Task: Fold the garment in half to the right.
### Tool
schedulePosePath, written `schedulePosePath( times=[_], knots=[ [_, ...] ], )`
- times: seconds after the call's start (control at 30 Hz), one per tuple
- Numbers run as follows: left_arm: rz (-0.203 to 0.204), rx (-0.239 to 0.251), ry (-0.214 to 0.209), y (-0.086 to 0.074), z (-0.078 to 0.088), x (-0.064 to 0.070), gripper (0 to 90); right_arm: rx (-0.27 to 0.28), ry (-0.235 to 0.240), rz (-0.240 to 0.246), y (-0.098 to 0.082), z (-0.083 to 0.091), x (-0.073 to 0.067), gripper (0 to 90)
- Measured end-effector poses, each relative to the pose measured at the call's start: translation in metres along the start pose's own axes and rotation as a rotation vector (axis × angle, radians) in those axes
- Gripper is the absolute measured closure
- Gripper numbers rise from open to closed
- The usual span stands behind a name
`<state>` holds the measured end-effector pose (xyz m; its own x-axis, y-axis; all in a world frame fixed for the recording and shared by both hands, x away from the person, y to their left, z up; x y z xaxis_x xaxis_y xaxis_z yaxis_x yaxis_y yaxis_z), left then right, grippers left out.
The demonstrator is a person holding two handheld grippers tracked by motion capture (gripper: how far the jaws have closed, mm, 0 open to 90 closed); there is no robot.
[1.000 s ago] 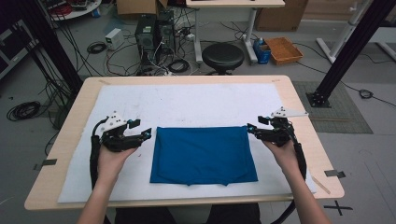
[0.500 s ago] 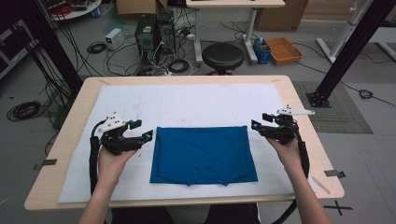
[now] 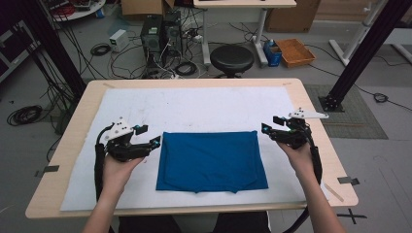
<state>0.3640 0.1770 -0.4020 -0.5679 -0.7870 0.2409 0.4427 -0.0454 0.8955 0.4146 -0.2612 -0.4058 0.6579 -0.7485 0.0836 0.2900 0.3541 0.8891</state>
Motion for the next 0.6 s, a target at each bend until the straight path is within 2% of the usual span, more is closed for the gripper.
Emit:
schedulePosePath(
  times=[0.1, 0.13, 0.2, 0.3, 0.37, 0.43, 0.5, 0.53, 0.6],
  knots=[
    [-0.022, 0.025, 0.034, -0.004, 0.002, 0.003, 35.4, 0.001, 0.001, 0.006, 0.000, 0.000, 0.000, 37.0],
    [-0.012, 0.031, 0.042, -0.006, 0.003, 0.004, 35.4, 0.000, 0.002, 0.005, 0.000, 0.000, 0.000, 37.0],
    [0.029, 0.025, 0.026, -0.010, 0.005, 0.006, 35.5, -0.001, -0.001, 0.003, 0.000, 0.000, 0.000, 37.0],
    [0.035, 0.021, 0.005, -0.017, 0.007, 0.012, 35.4, -0.004, -0.002, 0.006, -0.002, 0.000, 0.000, 37.0],
    [0.060, 0.007, -0.007, -0.024, 0.009, 0.017, 37.6, -0.008, 0.004, 0.006, -0.002, 0.000, -0.001, 37.0],
    [0.081, -0.021, 0.021, -0.033, 0.012, 0.020, 38.9, -0.004, 0.001, 0.008, -0.001, 0.001, -0.002, 37.0],
    [0.099, -0.028, 0.044, -0.042, 0.017, 0.022, 39.8, 0.000, 0.001, 0.014, 0.000, 0.001, -0.003, 37.0],
    [0.118, -0.025, 0.046, -0.047, 0.019, 0.023, 40.6, 0.000, 0.000, 0.017, 0.000, 0.001, -0.003, 37.0],
    [0.165, -0.052, 0.056, -0.058, 0.022, 0.024, 40.7, -0.002, 0.001, 0.022, 0.000, 0.001, -0.004, 37.0]
  ],
)
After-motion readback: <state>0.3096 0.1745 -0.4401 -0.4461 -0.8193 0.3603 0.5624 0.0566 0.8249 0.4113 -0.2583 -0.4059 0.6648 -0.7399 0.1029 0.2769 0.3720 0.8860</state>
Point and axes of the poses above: each handheld gripper's, and its own axes: z roughly backward along the jaws, y roughly out of its top, x roughly to its right, the point moved 6 cm from there along -z, roughly forward along the jaws, and after that the axes turned 13 degrees about z, right-handed, at the moved point
